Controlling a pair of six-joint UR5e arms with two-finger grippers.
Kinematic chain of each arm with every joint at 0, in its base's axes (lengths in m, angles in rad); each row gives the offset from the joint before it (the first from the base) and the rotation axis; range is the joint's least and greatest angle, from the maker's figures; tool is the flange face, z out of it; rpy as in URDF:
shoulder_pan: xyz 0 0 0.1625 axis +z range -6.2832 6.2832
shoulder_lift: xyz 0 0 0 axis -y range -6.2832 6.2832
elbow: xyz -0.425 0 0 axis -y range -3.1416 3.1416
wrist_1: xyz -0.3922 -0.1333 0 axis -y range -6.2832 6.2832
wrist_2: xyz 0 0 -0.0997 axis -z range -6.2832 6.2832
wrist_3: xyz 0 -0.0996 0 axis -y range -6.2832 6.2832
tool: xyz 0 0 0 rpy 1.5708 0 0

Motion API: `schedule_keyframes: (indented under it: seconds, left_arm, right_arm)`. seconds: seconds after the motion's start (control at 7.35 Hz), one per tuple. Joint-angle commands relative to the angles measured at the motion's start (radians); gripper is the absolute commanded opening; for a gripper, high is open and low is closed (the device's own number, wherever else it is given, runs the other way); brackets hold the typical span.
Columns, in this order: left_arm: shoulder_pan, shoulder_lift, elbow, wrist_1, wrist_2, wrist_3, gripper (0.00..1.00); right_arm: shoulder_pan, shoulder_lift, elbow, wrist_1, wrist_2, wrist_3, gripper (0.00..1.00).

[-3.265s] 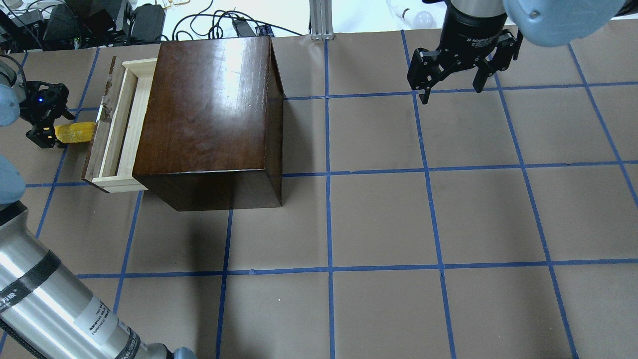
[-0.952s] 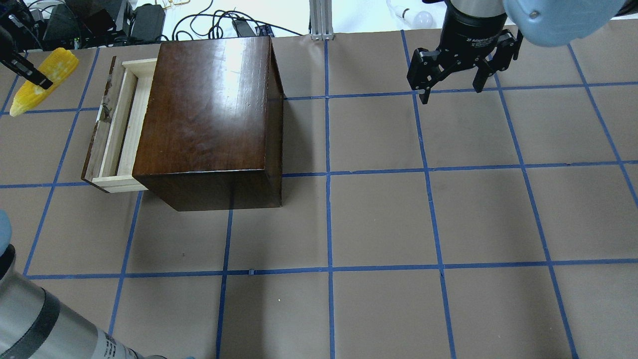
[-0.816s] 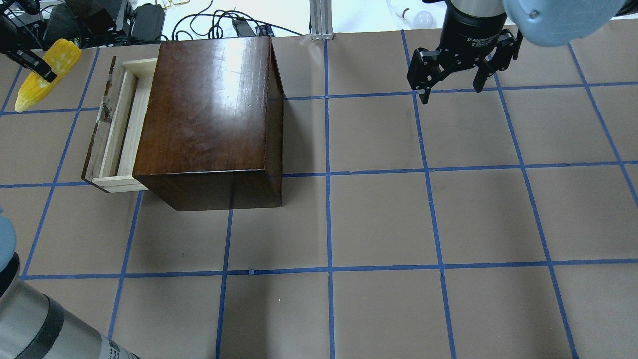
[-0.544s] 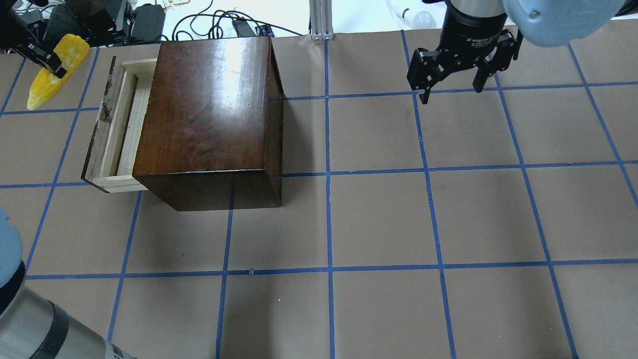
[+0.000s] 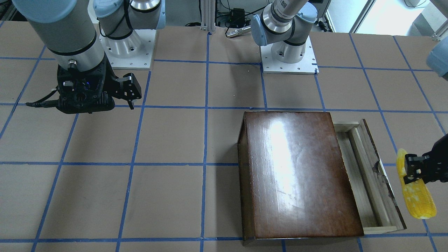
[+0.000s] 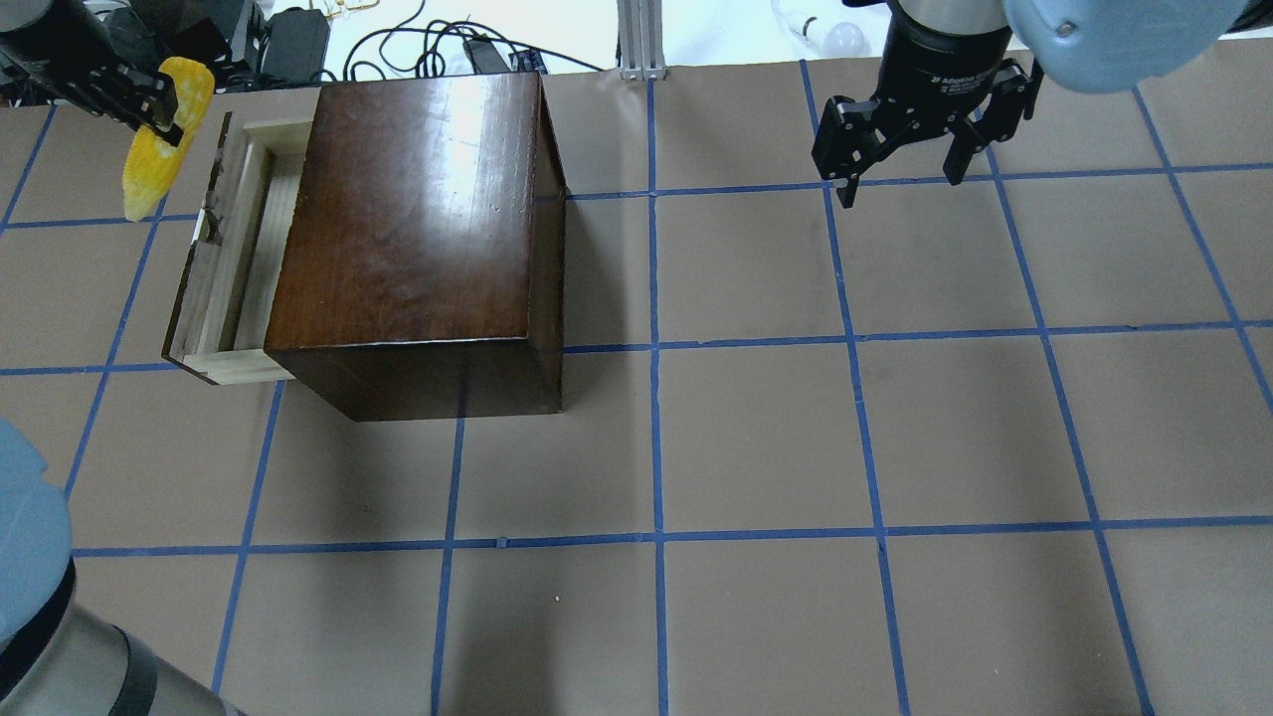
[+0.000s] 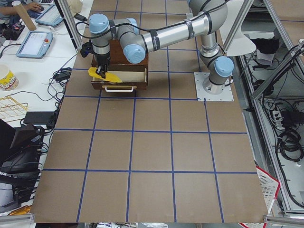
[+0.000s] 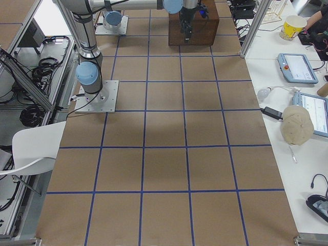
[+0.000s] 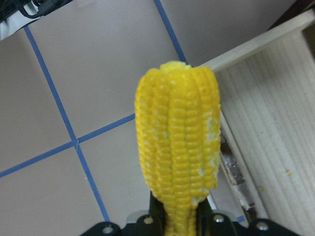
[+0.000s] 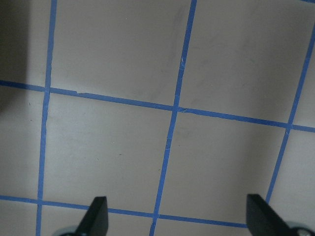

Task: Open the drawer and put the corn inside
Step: 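Lower the corn into the drawer and open the left gripper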

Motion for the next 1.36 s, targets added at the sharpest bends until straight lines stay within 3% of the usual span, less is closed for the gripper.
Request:
schedule_keyframes:
  seconds: [0.0,0.68,0.95,1.22]
  left_arm:
    - [-0.035,0.002,-0.014,-0.032,-0.001,-0.140,0.04]
    - [-0.067,-0.011,-0.095,-0.015,-0.016,-0.198,0.04]
    - [-0.061,-0.011,-0.107,-0.017,-0.016,-0.203,0.11]
    - [-0.041,-0.010,-0.110,-0.026,-0.016,-0.201,0.55]
  right_arm:
    - [0.000,0.000,0.000,-0.002,0.000,0.001,1.00]
    - [0.000,0.000,0.000,0.000,0.000,0.001,1.00]
    - [0.000,0.000,0.000,0.000,0.000,0.000,1.00]
    - [0.000,0.000,0.000,0.000,0.000,0.000,1.00]
